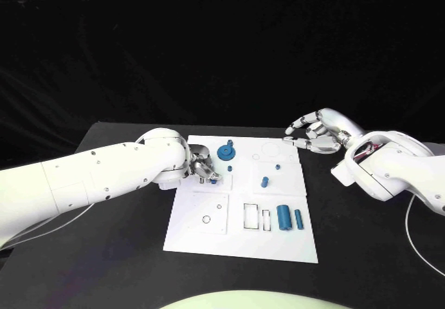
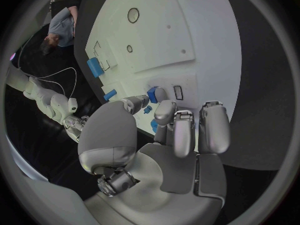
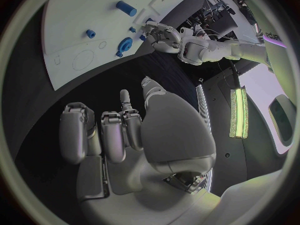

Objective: Assemble the parts on the task board

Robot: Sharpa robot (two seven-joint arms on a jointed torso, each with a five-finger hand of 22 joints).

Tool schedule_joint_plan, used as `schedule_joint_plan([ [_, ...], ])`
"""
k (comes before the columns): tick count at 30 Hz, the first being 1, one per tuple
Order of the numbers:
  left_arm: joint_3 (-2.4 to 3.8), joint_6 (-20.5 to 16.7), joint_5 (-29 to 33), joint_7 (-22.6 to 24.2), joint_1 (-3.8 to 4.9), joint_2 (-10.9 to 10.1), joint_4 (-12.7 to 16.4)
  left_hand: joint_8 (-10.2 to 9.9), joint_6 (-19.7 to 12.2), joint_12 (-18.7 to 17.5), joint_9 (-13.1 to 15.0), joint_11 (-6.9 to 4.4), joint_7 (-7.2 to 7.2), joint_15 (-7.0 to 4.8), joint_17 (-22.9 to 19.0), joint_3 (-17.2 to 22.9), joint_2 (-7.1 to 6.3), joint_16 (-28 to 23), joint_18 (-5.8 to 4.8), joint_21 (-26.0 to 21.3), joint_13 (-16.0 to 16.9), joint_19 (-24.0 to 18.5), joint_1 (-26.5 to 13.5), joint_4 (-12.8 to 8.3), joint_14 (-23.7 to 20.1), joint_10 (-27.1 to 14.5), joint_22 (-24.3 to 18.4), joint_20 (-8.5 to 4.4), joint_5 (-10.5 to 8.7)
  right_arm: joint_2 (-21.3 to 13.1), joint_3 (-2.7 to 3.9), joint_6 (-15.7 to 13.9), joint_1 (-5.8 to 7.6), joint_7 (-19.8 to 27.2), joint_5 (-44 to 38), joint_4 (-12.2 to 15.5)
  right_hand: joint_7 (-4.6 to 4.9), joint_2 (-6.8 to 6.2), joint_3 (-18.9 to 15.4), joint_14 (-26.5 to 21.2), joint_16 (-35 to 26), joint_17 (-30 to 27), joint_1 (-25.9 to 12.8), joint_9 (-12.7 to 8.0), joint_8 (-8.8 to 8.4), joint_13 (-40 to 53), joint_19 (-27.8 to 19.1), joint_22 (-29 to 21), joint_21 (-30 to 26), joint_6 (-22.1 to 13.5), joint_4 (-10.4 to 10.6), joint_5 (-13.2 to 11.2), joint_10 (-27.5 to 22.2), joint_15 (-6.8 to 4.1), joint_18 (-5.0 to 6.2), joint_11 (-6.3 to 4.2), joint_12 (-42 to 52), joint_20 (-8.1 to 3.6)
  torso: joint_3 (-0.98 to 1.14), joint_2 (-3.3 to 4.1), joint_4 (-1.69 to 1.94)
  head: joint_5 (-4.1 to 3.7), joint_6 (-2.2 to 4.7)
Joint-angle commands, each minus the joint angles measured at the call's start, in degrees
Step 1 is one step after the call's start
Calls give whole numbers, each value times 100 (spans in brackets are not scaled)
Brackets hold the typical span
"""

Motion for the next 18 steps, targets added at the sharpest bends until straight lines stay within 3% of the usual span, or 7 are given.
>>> schedule_joint_plan([
  [1, 7, 33, 67, 17, -21, -36, 65, -17, 24, 29, 5, -7, 15, -33, 1390, -89, 20, 33, -59, 19, 1, 38, -73, 40, 563, 42, 9, -4, -2, -5, 0, 21, -4, 53, -19, 5, -21, -4, -37, 432, -24, 712, -74, 9, 30, 751, -28, 484, -22, 10, 10, -22, -23, -10, 64, -24, -34, -25, -1, 0, -2, 3, 11],
  [6, 66, -61, 150, 30, -19, -124, 189, -32, 8, -5, 2, -2, 21, -29, 1370, -212, 30, 22, -57, 14, -45, 36, -130, 64, 557, 13, 2, -5, 0, -6, 0, 14, -5, 54, -19, -6, -23, 4, -59, 431, -28, 703, -121, 11, 35, 743, -31, 477, -34, 7, 10, -25, -30, -12, 66, -25, -41, -27, -4, -5, 3, -3, 30],
  [12, 226, -129, 212, 41, 7, -240, 325, -49, -25, -49, 4, 7, 29, -22, 1342, -430, 21, 6, -56, 6, -103, 34, -234, 71, 549, -31, -3, -5, -4, -4, 0, 27, -10, 75, 10, -28, -26, -1, -107, 429, -32, 696, -198, 14, 43, 744, -33, 471, -47, -1, 8, -16, -27, -14, 68, -28, -39, -29, -1, -6, 2, 2, 61],
  [15, 299, -109, 221, 43, 59, -300, 364, -51, -30, -57, 5, 7, 29, -21, 1340, -484, 23, 5, -57, 7, -113, 35, -261, 72, 548, -38, 1, -5, -6, -3, 0, 33, -12, 79, 21, -34, -27, -4, -121, 430, -32, 698, -215, 16, 46, 743, -32, 471, -49, -3, 7, -4, -27, -15, 68, -29, -39, -30, 1, -7, -3, 2, 90],
  [18, 355, -39, 225, 48, 179, -374, 348, -77, -84, -130, 3, 16, 39, -14, 1308, -550, 32, -14, -53, -6, -206, 26, -138, 41, 539, -106, -19, -2, 19, -4, 0, 34, -15, 77, 27, -38, -27, -4, -127, 430, -32, 700, -222, 16, 47, 745, -32, 471, -49, -3, 7, 1, -25, -15, 68, -29, -37, -30, 1, 0, -4, 11, 112],
])
